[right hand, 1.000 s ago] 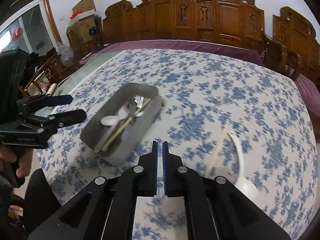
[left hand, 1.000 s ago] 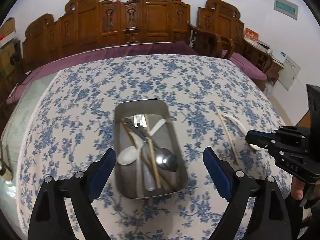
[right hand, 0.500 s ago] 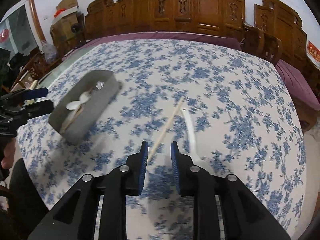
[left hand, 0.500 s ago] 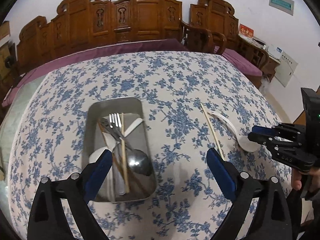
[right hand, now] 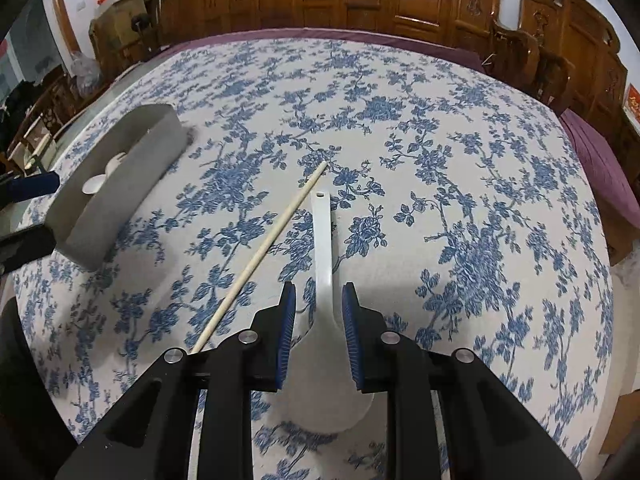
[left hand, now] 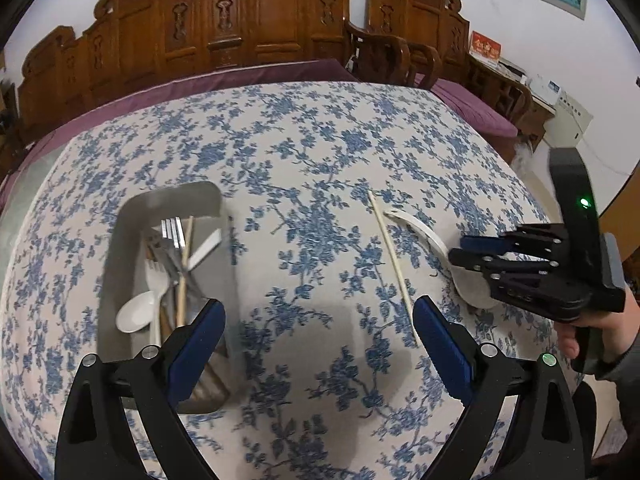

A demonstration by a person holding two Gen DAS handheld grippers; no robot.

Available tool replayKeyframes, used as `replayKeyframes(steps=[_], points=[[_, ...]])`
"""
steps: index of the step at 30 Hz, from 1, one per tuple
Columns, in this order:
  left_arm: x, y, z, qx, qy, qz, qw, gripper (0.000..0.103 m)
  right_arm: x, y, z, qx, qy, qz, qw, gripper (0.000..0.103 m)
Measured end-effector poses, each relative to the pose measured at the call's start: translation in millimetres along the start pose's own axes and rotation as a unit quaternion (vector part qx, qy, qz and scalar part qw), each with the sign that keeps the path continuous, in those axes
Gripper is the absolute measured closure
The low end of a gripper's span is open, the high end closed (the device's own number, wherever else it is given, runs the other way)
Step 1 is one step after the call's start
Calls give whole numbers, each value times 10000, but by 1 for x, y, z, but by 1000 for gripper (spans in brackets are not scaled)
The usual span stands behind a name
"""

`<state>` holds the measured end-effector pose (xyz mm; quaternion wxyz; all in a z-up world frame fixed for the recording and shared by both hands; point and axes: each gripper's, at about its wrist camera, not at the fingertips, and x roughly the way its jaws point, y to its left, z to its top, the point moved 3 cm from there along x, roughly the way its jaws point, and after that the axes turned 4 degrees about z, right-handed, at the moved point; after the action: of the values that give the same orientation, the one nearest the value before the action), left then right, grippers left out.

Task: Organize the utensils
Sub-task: 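Move the right tool to the white spoon and grasp its handle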

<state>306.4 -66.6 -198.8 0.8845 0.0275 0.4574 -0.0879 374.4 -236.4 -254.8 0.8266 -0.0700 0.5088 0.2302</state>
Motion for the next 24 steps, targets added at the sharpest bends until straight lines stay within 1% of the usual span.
replayKeyframes(steps=[9,10,11,20,22,24], points=[[18,-21,-2,129,147,-10,9998,12,26,-1,7,-187,391,-47,9991,77],[21,-22,-3,142,172,-4,9998,12,27,-1,6,-218,413,-86,9989,79],[23,-24,-3,150,192,1,9997,12,27,-1,5,-237,435,-87,9987,92],[48,-40,-4,256,372,-21,9990,12,6,-15,-14,-35,305,-14,9995,93],[55,-46,-4,290,421,-73,9987,12,2,-16,-18,-26,273,-32,9996,93],[60,-53,-4,322,465,-81,9984,14,-1,-18,-22,0,245,-17,9997,93]])
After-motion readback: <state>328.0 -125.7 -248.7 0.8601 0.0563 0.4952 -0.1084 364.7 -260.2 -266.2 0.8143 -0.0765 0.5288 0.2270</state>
